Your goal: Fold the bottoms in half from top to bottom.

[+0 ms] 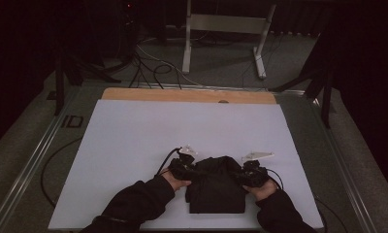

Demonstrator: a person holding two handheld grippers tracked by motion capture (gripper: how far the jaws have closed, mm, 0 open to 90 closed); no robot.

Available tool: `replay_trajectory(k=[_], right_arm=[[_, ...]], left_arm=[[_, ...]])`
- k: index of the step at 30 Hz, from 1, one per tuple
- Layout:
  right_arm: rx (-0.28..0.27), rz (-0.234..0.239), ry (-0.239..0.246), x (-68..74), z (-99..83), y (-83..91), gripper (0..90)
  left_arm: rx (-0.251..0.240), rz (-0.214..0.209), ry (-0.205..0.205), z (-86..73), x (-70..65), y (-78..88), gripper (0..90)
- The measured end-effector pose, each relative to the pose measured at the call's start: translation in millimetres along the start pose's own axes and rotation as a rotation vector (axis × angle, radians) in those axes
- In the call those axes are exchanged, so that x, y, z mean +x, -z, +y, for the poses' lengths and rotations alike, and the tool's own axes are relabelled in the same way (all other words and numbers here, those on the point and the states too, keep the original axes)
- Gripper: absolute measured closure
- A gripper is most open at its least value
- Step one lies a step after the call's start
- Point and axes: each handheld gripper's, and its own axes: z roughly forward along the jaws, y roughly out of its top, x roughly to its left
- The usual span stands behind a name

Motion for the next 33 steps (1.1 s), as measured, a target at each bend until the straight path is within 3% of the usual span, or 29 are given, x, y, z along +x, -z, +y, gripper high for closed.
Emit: replay_trajectory(k=[10, 18, 33], right_arm=[[-0.053, 0.014, -0.004, 2.8, 2.9, 10.1, 76.3], [-0.088, 0.009, 0.034, 9.4, 5.8, 21.8, 76.5], [-0.153, -0.003, 0.054, 16.4, 11.4, 43.5, 76.6]], left_arm=[[-0.032, -0.010, -0.025, 6.0, -9.0, 10.6, 70.8], [-0.055, -0.029, -0.045, 12.7, -20.1, 21.5, 71.1], [-0.101, -0.042, -0.077, 23.4, -34.5, 38.4, 71.3]])
